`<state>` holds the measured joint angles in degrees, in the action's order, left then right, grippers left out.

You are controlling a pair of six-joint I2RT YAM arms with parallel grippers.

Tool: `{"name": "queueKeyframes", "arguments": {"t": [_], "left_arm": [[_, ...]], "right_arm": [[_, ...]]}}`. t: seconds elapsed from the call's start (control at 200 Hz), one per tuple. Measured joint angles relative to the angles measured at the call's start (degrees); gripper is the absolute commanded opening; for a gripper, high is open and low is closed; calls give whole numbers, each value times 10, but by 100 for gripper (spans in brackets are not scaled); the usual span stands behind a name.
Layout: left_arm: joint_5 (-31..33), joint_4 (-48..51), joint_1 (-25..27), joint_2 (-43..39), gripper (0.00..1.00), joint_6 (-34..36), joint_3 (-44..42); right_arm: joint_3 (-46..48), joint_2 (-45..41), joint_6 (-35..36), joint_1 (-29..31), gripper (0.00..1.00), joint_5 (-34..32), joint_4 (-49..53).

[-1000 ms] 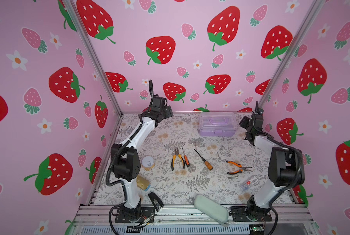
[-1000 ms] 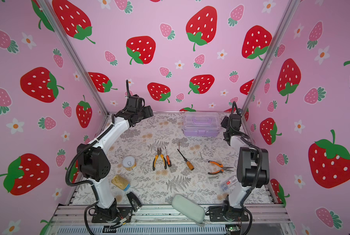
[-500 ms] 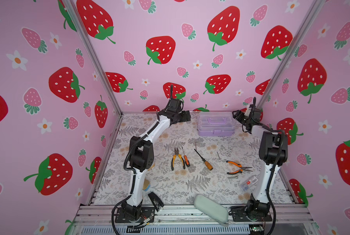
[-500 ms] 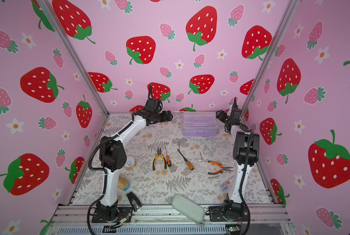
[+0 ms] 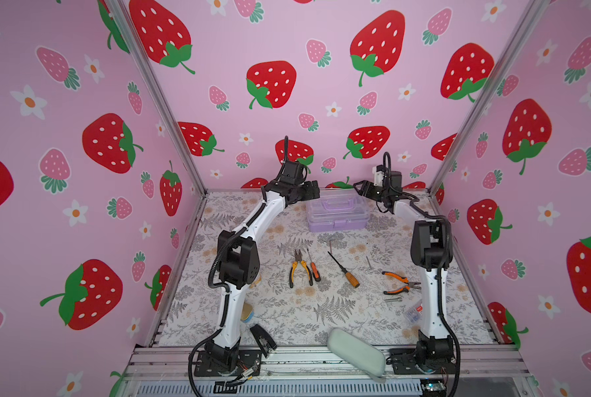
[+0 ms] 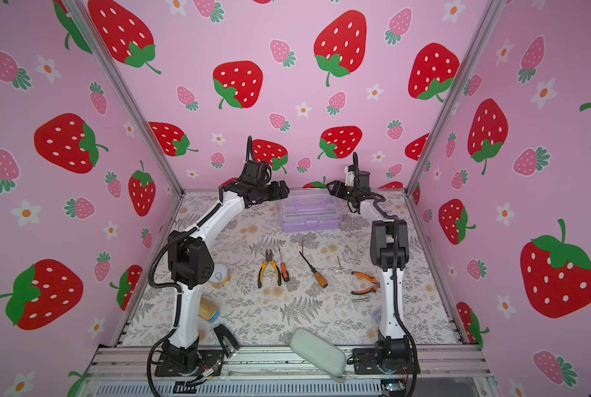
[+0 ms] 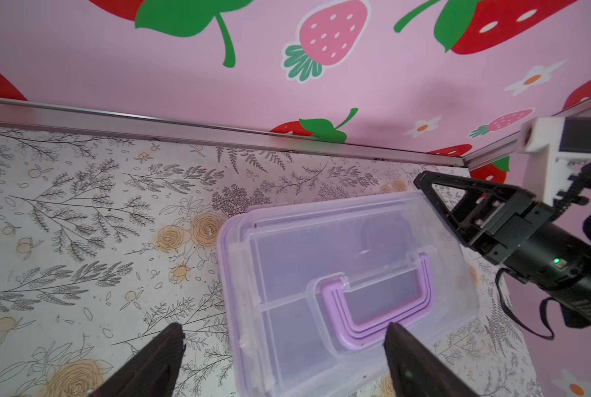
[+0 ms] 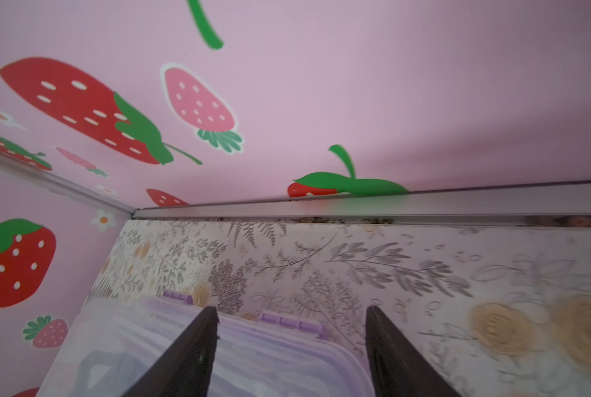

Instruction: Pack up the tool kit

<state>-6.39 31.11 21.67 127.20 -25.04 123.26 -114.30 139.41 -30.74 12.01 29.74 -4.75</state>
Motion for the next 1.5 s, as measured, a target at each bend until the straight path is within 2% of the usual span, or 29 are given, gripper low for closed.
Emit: {"name": "queueKeyframes", "arguments": {"t": [0.22, 0.31, 0.42, 0.48, 0.53, 0.56, 0.58, 0.585, 0.655, 0.785, 0.945, 1.161, 1.501], "left_arm": [[12, 3, -34, 0, 94, 4, 0], [15, 10, -49, 11, 93, 10, 24], [17, 13, -64, 52, 81, 16, 90], [12, 13, -71, 72, 71, 19, 115], [9, 11, -75, 84, 67, 21, 126], [6, 11, -77, 91, 66, 22, 130], [2, 10, -78, 95, 65, 23, 132], [1, 9, -79, 97, 65, 23, 132], [-12, 3, -81, 110, 62, 24, 136], [-38, -18, -80, 131, 60, 23, 136], [-75, -64, -80, 154, 61, 8, 139], [-114, -118, -81, 192, 65, -32, 152], [-183, -153, -90, 214, 59, -84, 153]], "right_arm": [[-30, 10, 13, 37, 75, -7, 35], [5, -16, 24, 34, 75, -37, 30], [121, -104, 39, 29, 76, -78, 23], [200, -167, 46, 28, 74, -102, 9], [260, -220, 53, 26, 68, -122, 1], [290, -246, 55, 25, 59, -130, -5], [310, -265, 56, 25, 47, -137, -11], [315, -269, 55, 25, 42, -139, -12], [369, -322, 64, 25, 17, -157, -26], [443, -376, 61, 30, 0, -173, -38], [492, -378, 64, 53, 0, -180, -35], [491, -329, 58, 83, 0, -157, -30], [339, -186, 50, 83, 0, -143, 6]]}}
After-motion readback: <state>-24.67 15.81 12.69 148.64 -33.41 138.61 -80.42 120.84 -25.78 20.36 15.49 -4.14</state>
